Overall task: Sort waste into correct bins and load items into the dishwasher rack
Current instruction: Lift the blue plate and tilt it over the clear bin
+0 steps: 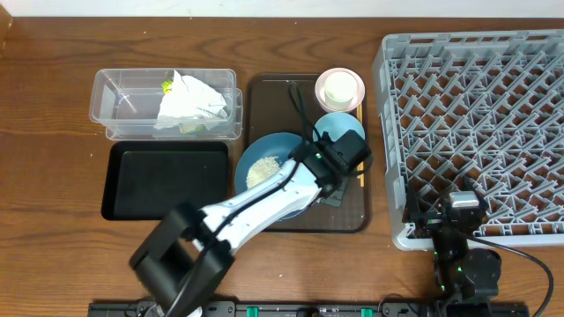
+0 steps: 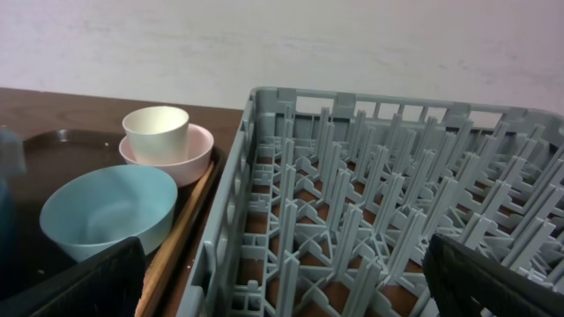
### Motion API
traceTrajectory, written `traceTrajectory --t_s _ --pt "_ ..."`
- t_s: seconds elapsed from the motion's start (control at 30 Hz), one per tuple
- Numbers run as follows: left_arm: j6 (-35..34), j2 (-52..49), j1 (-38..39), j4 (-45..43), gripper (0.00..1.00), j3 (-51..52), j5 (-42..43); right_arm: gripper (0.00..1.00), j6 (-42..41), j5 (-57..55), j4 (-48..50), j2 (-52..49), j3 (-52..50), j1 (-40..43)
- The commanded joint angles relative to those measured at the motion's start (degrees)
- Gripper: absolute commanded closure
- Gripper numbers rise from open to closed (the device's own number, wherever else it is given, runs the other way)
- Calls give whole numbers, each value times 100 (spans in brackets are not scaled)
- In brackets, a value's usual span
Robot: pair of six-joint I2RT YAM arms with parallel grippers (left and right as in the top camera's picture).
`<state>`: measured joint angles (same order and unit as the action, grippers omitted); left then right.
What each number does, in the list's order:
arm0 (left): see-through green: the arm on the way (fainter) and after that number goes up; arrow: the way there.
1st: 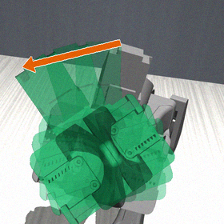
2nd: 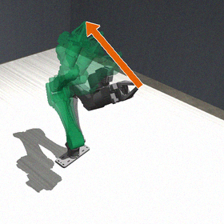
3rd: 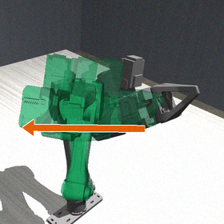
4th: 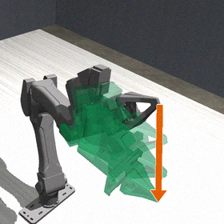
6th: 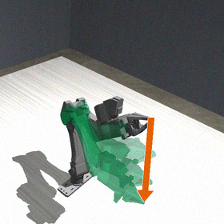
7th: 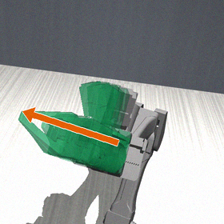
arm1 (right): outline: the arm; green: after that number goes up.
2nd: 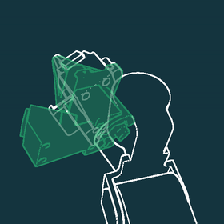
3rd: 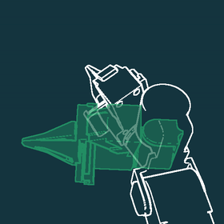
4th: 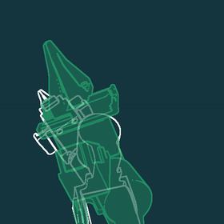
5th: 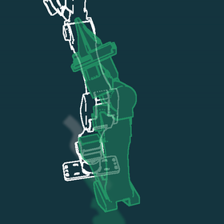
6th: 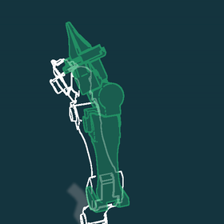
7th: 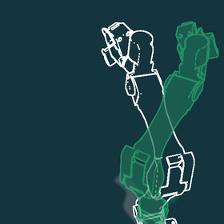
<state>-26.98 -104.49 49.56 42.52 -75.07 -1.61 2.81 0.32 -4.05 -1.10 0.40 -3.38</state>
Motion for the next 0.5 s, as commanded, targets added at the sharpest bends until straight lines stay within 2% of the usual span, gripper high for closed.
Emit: traceTrajectory --t_s 0.0,0.23,0.47 --pt "-50 463 -39 48 94 4 26 1 66 35 -22 9 -9 79" --pt "-52 1255 -299 146 94 4 35 1 66 35 -22 7 -9 79" --pt "-52 2020 -1093 575 94 4 125 1 66 35 -22 9 -9 79"
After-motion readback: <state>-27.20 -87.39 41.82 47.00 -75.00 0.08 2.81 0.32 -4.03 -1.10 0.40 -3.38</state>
